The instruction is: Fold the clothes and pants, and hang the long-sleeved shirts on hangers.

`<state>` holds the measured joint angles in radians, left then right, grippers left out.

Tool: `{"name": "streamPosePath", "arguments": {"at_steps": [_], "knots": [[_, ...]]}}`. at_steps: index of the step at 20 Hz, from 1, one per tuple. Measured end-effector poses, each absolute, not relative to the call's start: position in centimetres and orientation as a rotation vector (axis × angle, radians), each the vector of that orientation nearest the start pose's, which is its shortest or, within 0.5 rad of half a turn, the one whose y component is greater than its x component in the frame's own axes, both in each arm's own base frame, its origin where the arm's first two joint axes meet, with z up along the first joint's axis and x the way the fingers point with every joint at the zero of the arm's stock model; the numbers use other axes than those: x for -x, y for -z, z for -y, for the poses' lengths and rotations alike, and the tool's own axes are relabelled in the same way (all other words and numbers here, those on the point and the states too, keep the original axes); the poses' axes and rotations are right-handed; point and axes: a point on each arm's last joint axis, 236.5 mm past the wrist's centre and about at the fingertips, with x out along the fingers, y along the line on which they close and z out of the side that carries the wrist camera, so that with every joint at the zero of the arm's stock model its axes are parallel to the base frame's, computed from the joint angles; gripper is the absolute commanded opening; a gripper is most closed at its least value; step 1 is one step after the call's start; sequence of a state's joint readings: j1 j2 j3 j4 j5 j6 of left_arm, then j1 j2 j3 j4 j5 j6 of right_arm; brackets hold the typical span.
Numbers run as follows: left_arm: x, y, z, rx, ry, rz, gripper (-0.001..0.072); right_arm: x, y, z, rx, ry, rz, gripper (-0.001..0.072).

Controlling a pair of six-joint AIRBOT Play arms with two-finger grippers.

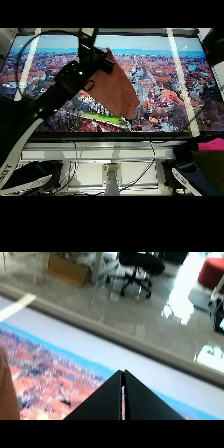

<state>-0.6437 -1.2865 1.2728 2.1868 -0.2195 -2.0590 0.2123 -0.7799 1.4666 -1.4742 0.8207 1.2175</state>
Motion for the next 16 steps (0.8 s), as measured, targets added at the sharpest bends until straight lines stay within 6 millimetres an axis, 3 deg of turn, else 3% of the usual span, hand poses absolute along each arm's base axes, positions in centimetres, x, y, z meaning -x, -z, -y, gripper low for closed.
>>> {"name": "streamPosePath", "arguments": {"at_steps": [2,5,8,16], "knots": [[-45.6,-21.2,31.1,-0.199,0.537,-0.16,0.0015,-35.7,-37.7,-9.0,0.321,-0.295,-0.17,0.0009],[-45.2,-22.0,31.2,-0.216,0.542,-0.14,0.0017,-37.9,-34.6,-8.7,0.359,-0.283,-0.265,0.0009],[-45.4,-21.1,29.7,-0.242,0.494,-0.196,0.0017,-39.4,-32.1,-8.7,0.379,-0.282,-0.335,0.0009],[-46.0,-8.8,19.8,-0.429,0.186,-0.67,0.0018,-39.9,-28.6,-8.6,0.399,-0.293,-0.459,0.0009]]}}
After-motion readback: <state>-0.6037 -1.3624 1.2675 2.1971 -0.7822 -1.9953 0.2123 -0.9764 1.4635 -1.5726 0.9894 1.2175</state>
